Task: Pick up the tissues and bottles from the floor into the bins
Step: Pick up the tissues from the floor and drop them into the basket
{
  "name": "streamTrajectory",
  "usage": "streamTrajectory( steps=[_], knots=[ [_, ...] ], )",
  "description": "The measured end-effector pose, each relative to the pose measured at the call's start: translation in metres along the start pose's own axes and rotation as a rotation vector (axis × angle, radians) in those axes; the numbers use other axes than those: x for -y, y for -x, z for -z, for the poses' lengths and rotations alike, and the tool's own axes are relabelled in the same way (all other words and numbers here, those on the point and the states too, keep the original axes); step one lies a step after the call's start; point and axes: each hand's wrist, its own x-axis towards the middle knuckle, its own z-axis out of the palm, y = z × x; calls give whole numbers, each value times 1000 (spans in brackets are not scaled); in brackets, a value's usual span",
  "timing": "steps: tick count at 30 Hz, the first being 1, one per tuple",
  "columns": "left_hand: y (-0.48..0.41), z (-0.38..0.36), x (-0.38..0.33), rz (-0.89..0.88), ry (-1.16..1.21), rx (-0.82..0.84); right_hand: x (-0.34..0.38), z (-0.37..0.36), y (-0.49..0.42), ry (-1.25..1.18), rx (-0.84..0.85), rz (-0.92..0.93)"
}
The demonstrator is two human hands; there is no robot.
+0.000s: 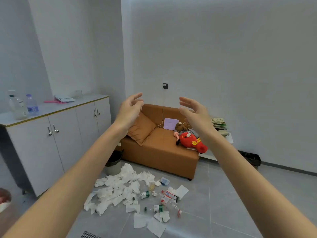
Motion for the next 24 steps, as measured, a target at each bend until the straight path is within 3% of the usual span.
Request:
streamTrajectory(
  steps=[11,24],
  knots=[
    [-159,-76,45,63,-7,-58,-97,-1,-176,-16,63,-26],
    [-322,-90,176,145,-80,-73,-222,-93,-323,-29,143,-99]
  ],
)
